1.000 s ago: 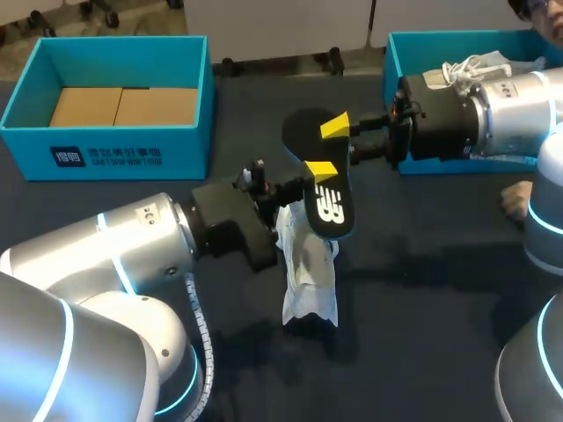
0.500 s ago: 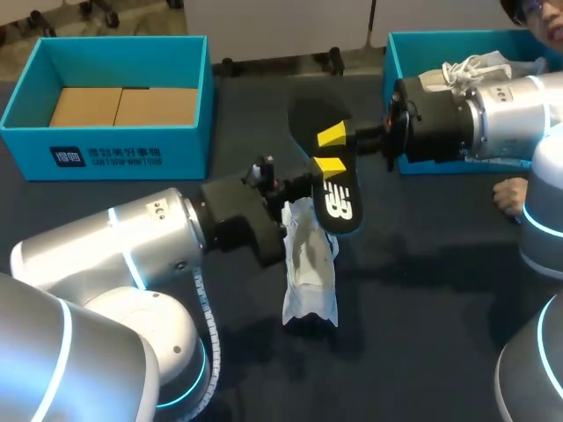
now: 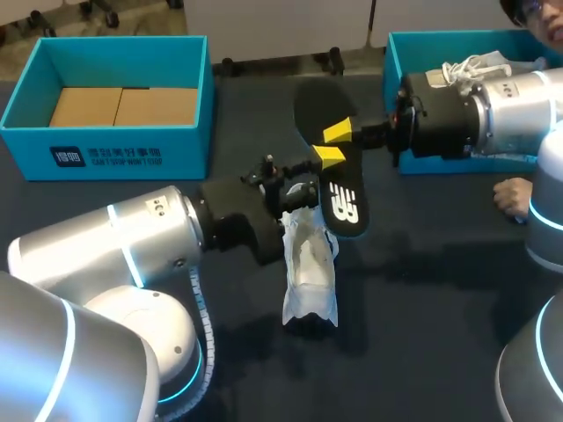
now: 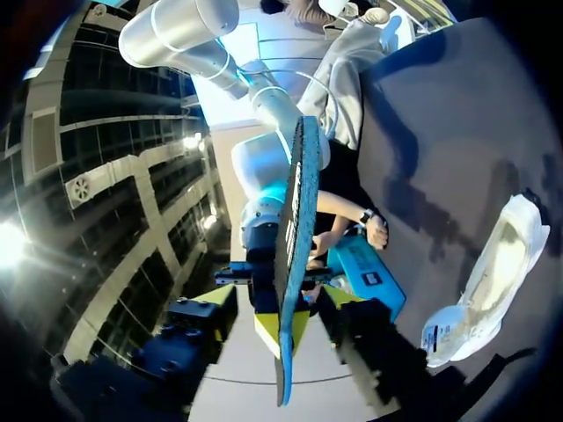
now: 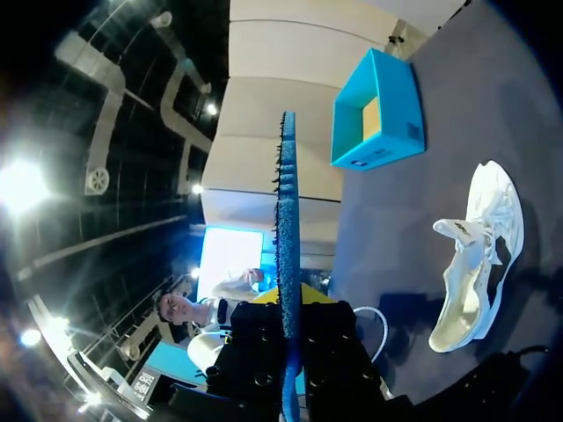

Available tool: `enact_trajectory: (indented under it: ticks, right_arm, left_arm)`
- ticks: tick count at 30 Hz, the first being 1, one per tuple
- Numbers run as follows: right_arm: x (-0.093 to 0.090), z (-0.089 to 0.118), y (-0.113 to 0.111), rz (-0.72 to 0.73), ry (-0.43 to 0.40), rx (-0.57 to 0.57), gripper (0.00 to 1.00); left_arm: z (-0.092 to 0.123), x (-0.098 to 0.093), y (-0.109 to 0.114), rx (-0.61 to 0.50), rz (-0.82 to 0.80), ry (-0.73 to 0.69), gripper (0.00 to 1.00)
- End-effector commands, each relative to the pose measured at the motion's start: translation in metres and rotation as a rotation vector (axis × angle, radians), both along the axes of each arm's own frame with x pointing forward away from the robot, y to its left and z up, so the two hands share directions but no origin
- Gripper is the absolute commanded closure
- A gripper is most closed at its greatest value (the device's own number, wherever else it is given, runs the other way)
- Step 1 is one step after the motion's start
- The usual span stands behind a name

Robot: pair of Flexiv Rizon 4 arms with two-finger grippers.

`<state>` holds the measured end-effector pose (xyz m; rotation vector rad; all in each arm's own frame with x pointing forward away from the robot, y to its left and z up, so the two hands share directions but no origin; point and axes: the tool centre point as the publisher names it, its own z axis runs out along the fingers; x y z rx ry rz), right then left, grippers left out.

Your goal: Take the shoe out of the shoebox, open the shoe tongue, remove and reinsert the insole, then place the shoe into the shoebox

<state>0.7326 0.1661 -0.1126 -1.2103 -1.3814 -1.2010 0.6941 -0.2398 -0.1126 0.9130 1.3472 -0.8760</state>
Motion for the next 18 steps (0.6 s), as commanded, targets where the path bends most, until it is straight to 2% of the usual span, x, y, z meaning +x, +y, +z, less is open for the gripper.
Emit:
enact_trajectory:
  ticks: [1,10,18]
  right_arm:
    - [0.0,-0.004,-0.009,0.001,0.005,-0.002,1.0]
    - [0.004,-0.011,-0.018,-0.004,0.016,-0.002,1.0]
    - [0.005,-0.014,-0.021,0.007,0.026,-0.006,1.0]
  left_arm:
    - [0.004,0.003,0.011,0.063,-0.008,0.014,0.0]
    - [0.0,0.011,0.029,0.154,-0.06,0.018,0.0]
    - [0.008,0.024,0.043,0.223,-0.144,0.008,0.0]
